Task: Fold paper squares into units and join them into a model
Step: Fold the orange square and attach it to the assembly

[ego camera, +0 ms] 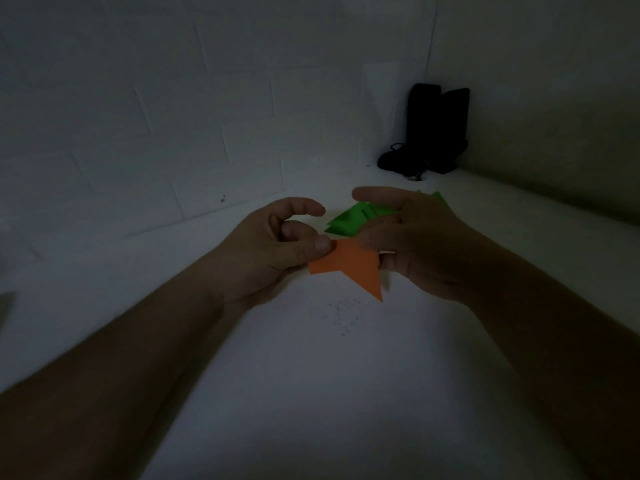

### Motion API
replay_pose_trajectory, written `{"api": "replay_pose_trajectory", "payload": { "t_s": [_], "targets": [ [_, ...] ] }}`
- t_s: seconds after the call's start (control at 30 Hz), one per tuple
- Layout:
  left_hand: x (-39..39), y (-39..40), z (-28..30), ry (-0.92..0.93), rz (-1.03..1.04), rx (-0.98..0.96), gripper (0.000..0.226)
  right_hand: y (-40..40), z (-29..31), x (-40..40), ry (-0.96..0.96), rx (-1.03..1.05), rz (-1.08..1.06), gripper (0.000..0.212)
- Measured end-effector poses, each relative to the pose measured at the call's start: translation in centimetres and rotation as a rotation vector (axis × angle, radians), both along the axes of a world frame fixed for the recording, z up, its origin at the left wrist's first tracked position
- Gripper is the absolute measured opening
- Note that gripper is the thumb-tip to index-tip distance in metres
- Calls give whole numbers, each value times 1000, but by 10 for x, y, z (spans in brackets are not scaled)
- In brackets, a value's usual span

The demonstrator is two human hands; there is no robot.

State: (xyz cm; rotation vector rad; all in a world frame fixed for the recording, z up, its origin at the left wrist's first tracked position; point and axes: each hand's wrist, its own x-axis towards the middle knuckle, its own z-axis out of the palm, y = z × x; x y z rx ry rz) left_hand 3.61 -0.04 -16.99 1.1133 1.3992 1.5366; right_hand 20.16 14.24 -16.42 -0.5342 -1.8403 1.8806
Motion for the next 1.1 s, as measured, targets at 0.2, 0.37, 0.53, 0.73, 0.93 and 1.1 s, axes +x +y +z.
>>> {"api": "replay_pose_trajectory", "payload": {
  "t_s": [0.2, 0.37, 0.53, 0.73, 0.93, 1.1],
  "targets": [
    [-2, 3, -5, -37, -19, -8, 37, -2, 2, 1, 9, -15, -13, 62],
    [-3, 5, -8, -43, -10, -31, 31, -1, 4, 0, 32, -48, -55, 55],
    [-2, 7, -10, -35, -8, -31, 24, 1, 3, 0, 75, -69, -60, 57],
    [2, 7, -10, 0, 12, -25, 15, 4, 2, 2, 53, -28, -43, 60],
    [-2, 8, -10, 23, 67, 28, 20, 2, 2, 1, -121, 46, 73, 29],
    [-1, 9, -16, -37, -18, 30, 22, 0, 1, -5, -149, 57, -34, 12]
  ]
}}
